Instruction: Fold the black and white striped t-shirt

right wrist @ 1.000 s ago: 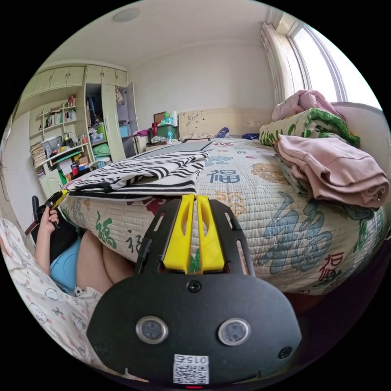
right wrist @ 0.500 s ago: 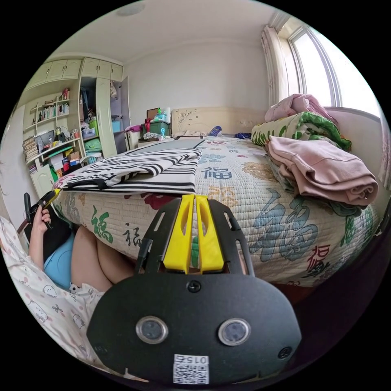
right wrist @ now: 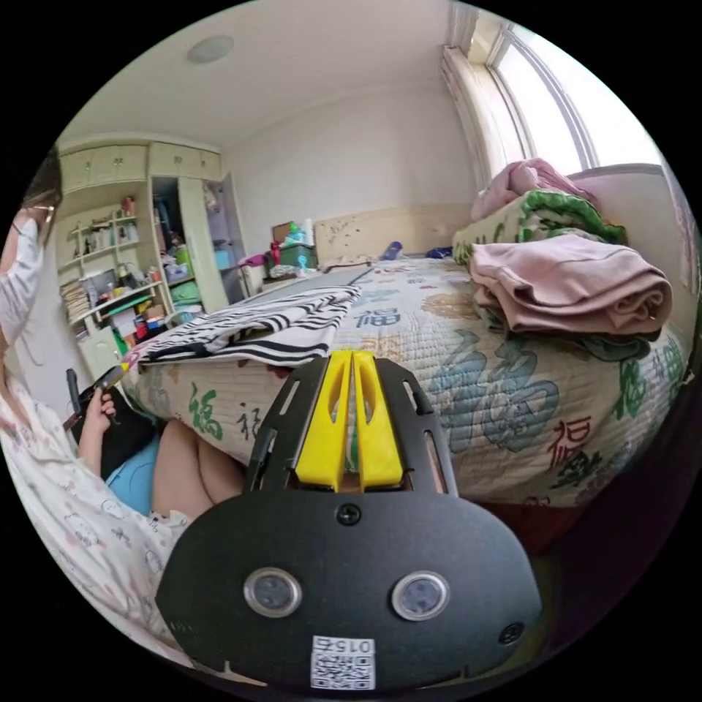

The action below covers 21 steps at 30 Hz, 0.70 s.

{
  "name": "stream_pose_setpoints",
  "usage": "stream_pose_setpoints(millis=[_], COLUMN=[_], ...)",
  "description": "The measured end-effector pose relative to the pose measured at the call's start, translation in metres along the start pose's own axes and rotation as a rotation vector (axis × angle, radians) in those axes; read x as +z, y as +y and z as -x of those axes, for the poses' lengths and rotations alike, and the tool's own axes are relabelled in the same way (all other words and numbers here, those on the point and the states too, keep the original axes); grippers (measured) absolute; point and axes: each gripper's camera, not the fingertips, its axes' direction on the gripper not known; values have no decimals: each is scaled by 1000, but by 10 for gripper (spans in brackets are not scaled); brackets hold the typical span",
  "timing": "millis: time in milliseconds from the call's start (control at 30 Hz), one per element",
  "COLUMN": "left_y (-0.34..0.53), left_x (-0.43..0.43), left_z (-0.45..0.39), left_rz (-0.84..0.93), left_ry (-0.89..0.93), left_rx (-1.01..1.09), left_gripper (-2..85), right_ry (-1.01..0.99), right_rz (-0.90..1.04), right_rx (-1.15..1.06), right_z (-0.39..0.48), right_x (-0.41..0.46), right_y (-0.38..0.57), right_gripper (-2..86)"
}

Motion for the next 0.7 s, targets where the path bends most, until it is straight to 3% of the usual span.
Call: stream_pose_setpoints(millis=[167,233,333,500,700], left_y=[-56,-64,-55,-38,-18], left_x=[9,21,40,58,51], left_z=[-77,-113,-140,-156,-173], left_rz=[178,233,327,429,510], left_ry=[319,452,555,613,626], left_rx=[511,719,906,952,995], left_gripper=[61,68,79,84,85], right_ry=[-195,-361,-401,-461,-543], right_rz=[-59,-87,-73,113,291], right_rx=[-166,-322,-543,-793,-859], right_z=[25,48,96,163,195], right_x=[-18,-10,8,48,89], right_y=[-14,-23,-24,-8,6], right_gripper=[13,41,63,90,97])
